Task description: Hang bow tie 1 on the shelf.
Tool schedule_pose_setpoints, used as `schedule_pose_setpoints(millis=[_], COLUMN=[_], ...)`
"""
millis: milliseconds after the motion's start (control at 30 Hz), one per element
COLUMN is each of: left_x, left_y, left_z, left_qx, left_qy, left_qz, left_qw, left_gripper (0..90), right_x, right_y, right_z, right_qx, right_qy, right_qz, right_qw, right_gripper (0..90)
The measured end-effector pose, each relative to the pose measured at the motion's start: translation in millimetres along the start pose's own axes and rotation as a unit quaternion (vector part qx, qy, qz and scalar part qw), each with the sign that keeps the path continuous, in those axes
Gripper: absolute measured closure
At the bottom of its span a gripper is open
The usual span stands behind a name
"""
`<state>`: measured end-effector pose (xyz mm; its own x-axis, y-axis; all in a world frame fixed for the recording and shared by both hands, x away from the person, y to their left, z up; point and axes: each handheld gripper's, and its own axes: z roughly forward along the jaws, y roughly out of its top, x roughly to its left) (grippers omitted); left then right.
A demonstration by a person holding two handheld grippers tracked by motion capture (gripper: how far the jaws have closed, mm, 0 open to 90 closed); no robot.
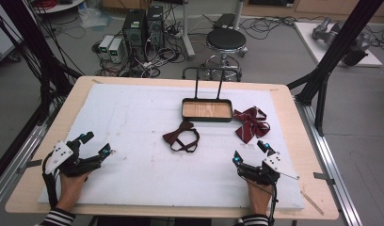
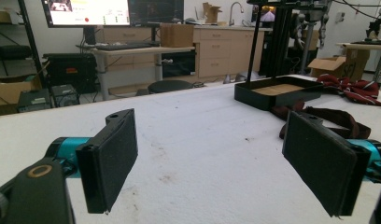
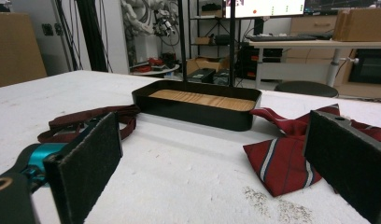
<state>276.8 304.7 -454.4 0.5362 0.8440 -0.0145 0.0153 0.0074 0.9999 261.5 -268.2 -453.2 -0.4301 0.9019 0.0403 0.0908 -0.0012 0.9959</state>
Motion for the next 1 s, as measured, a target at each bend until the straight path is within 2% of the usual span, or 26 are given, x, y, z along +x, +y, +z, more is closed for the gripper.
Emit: schedule_pose_setpoints(millis=[533, 733, 933, 1000], left_x=[-0.2, -0.6, -0.5, -0.5], left_y=[0.0, -0.1, 0.0, -0.1], left_z=[-0.3, -0.2, -0.1, -0.2], left_qx=[-0.001, -0.002, -0.001, -0.001], left_qy=[-0.001, 0.001, 0.001, 0.001], left_qz=[0.001, 0.002, 0.002, 0.002], left_qw=[1.0, 1.0, 1.0, 1.0], left_gripper=[18.4, 18.4, 18.4, 18.4], right_x=[-0.2, -2.0, -7.6, -9.1], right_y=[0.4, 1.2, 2.8, 6.0], right_z=[1.0, 2.0, 2.6, 2.7], right_qx=[0.005, 0.011, 0.016, 0.025], right_qy=[-0.001, 0.003, 0.019, 0.019], right_qz=[-0.001, 0.007, 0.031, 0.028], right_qw=[1.0, 0.9999, 0.9992, 0.9991], right_gripper=[4.0, 4.0, 4.0, 4.0])
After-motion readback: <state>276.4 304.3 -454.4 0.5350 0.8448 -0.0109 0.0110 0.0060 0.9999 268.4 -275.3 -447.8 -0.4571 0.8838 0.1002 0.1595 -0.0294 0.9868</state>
